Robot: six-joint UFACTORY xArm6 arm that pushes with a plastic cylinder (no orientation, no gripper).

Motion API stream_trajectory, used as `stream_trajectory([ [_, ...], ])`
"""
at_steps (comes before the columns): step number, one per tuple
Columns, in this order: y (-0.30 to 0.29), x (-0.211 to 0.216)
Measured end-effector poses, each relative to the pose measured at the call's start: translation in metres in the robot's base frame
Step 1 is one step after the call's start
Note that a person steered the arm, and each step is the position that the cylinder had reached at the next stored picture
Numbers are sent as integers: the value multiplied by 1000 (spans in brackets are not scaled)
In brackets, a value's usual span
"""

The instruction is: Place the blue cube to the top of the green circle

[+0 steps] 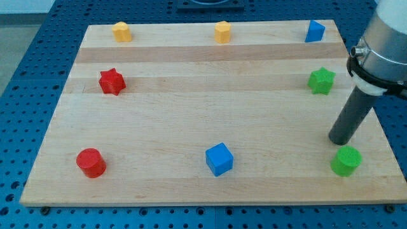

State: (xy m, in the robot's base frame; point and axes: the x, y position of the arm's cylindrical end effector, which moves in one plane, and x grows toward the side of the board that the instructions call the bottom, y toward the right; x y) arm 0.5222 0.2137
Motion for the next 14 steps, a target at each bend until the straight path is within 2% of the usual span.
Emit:
stream_trajectory([
  [2,0,21],
  [4,-19,15],
  [6,-72,-21],
  [9,-215,-27],
  [11,-266,-6],
  [13,-266,52],
  [14,-254,52],
])
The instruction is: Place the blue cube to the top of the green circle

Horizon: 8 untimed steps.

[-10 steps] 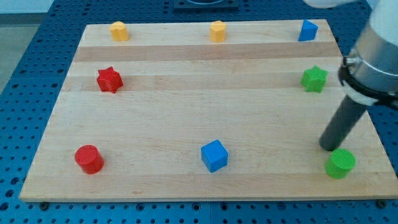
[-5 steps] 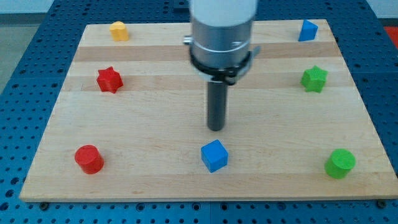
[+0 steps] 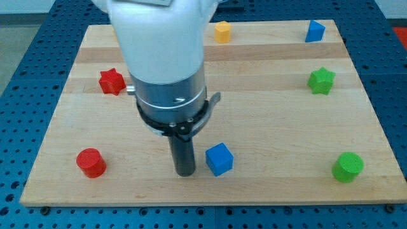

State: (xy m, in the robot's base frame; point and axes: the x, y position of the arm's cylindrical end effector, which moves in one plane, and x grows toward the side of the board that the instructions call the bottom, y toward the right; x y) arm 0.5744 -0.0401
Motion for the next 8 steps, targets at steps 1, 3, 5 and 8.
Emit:
stream_trajectory([
  [1,29,-1],
  [3,75,-10],
  [5,114,-31],
  [8,163,-35],
])
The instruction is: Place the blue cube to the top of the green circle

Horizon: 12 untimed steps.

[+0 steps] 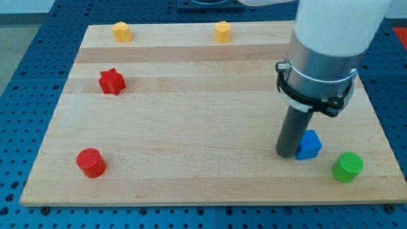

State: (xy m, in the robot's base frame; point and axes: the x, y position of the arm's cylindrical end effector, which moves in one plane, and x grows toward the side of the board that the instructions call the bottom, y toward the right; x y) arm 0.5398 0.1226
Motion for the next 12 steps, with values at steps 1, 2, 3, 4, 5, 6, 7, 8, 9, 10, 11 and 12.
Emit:
stream_trajectory([
  [1,0,-13],
  [2,9,-14],
  [3,27,-14],
  [4,35,-14],
  [5,21,-18],
  [6,4,-13],
  [7,6,0],
  [8,11,3],
  [9,20,2],
  [10,37,1],
  [11,51,1],
  [12,51,0],
])
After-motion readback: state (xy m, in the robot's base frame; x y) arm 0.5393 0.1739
